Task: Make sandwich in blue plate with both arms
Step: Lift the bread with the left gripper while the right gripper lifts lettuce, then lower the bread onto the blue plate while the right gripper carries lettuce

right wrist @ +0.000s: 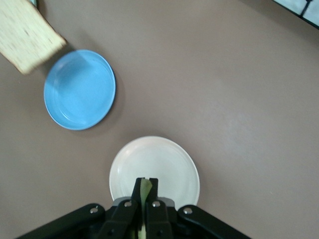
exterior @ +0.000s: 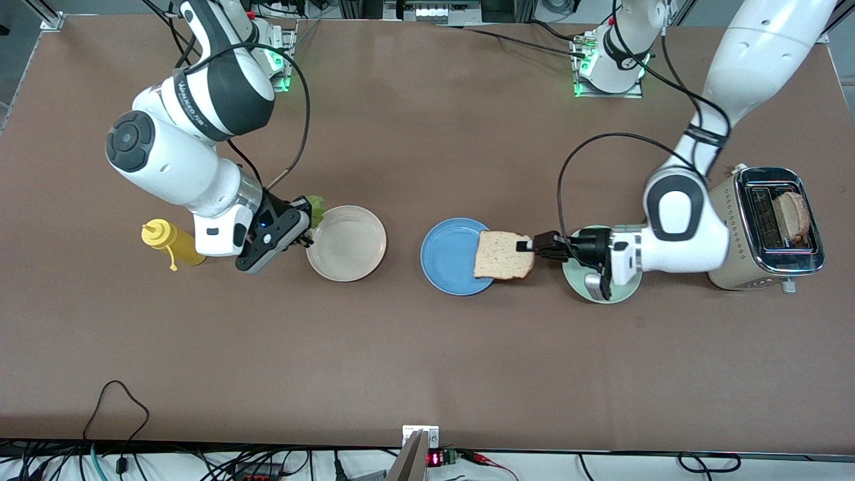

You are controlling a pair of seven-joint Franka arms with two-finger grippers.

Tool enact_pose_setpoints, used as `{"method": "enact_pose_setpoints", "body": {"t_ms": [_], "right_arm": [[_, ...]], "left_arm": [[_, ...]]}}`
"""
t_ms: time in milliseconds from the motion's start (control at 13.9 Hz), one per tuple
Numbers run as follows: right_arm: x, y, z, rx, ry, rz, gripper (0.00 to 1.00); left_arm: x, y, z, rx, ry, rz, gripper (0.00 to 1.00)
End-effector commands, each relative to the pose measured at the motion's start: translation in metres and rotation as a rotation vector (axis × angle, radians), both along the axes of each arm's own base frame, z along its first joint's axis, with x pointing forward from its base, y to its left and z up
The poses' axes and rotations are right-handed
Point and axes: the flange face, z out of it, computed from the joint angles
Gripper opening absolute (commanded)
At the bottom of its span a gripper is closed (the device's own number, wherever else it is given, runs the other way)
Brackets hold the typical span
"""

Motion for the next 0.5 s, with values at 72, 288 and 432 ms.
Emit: {"method": "enact_pose_setpoints", "body": {"t_ms": [72,288,432], "right_arm": [[0.008,0.028,0.001,0.037,0.002,-0.025,0.0],[0.004,0.059,-0.009,0.059,-0.035,-0.037,0.0],[0.001,0.074,-0.013,0.073,-0.055,-0.046,0.0]], "left_arm": [[-0.021,-0.021,-0.044,-0.079,-0.17,0.062,0.0],[-0.035,-0.046,-0.08,-0.044,-0.264,0.097,0.0],[-0.044,-0.063,-0.09,-0.055,-0.248,0.101,0.0]]}}
